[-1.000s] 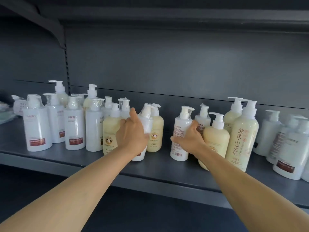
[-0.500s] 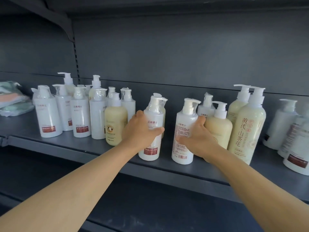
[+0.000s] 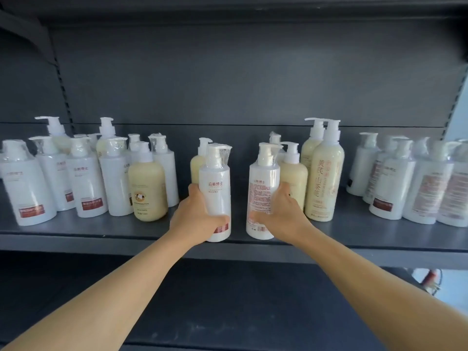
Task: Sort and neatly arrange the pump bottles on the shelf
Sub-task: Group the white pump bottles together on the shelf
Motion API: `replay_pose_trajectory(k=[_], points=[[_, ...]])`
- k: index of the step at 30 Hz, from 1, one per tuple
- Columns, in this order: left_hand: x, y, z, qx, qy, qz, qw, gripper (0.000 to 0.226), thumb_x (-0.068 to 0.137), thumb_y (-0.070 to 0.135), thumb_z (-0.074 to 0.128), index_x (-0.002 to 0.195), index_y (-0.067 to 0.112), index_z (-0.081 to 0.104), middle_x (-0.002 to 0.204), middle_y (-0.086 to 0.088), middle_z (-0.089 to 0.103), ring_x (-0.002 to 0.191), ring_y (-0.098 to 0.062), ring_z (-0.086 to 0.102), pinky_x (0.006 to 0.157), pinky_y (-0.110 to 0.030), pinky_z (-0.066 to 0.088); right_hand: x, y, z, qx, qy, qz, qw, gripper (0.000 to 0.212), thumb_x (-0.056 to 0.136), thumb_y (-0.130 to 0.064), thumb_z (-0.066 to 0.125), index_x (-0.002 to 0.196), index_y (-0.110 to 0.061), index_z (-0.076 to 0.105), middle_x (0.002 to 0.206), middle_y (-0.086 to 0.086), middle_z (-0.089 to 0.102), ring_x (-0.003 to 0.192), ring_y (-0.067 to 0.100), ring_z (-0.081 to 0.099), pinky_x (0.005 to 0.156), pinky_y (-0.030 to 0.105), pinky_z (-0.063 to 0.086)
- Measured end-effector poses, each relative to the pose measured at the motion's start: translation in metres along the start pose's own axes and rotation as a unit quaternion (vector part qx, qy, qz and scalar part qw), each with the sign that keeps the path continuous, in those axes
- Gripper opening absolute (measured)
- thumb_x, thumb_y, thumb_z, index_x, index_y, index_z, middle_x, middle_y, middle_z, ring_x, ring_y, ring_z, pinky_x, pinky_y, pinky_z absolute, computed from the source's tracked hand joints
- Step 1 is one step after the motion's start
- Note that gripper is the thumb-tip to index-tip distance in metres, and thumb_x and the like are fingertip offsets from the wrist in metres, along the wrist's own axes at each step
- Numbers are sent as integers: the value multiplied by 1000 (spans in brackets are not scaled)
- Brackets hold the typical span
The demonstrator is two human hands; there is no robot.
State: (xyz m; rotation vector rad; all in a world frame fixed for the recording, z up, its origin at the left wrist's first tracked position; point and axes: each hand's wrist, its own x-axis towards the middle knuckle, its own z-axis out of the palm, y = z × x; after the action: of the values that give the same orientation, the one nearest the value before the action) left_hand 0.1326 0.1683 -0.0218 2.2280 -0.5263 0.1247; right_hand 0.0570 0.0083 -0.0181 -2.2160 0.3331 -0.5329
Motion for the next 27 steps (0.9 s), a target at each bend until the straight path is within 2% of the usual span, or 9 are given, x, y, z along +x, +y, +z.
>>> replay_pose_trajectory(k=[3, 7, 12, 15, 18, 21, 27], points=[[-8, 14, 13, -30, -29, 21, 999, 71, 68, 28, 78, 124, 20, 35, 120, 2, 56, 108, -23, 57, 90, -47, 50, -18, 7, -22, 11, 33, 19, 999, 55, 80, -17, 70, 111, -15, 24, 98, -7, 49, 95, 16, 54, 65, 22, 45], [-18, 47, 38, -48, -64, 58, 995, 69, 67, 30, 79, 120, 18, 37, 117, 2, 57, 104, -22, 58, 87, -46, 51, -39, 26, -64, 6, 81, 65, 995, 56, 80, -20, 71, 111, -15, 24, 99, -4, 50, 93, 18, 54, 71, 30, 47], [-32, 102, 79, -62, -109, 98, 987, 66, 71, 29, 77, 121, 16, 35, 119, 1, 53, 106, -22, 55, 89, -44, 51, -58, 60, -126, -23, 138, 99, 985, 51, 80, -19, 69, 108, -14, 26, 100, 0, 51, 83, 15, 54, 54, 22, 41], [-38, 136, 111, -61, -123, 116, 984, 64, 73, 30, 77, 119, 14, 35, 121, -1, 53, 105, -23, 55, 85, -40, 51, -64, 86, -165, -46, 158, 113, 980, 50, 81, -17, 68, 110, -14, 27, 106, 3, 51, 90, 21, 53, 55, 22, 40], [-42, 170, 146, -62, -133, 125, 981, 65, 74, 30, 76, 120, 12, 34, 125, -4, 53, 109, -24, 55, 88, -41, 51, -67, 112, -203, -52, 170, 123, 976, 49, 81, -18, 67, 107, -15, 26, 99, 4, 53, 83, 19, 56, 51, 23, 42], [-43, 204, 183, -61, -136, 126, 981, 65, 73, 30, 77, 119, 13, 35, 125, -5, 54, 110, -24, 55, 90, -42, 50, -66, 140, -241, -45, 170, 133, 975, 45, 83, -15, 65, 104, -14, 25, 85, 2, 48, 69, 11, 49, 50, 24, 43], [-39, 255, 246, -63, -133, 105, 984, 69, 73, 28, 77, 123, 15, 33, 129, -4, 53, 114, -25, 55, 93, -47, 50, -53, 192, -296, -41, 143, 135, 980, 40, 82, -14, 64, 103, -10, 29, 92, 9, 52, 71, 15, 52, 52, 26, 44]])
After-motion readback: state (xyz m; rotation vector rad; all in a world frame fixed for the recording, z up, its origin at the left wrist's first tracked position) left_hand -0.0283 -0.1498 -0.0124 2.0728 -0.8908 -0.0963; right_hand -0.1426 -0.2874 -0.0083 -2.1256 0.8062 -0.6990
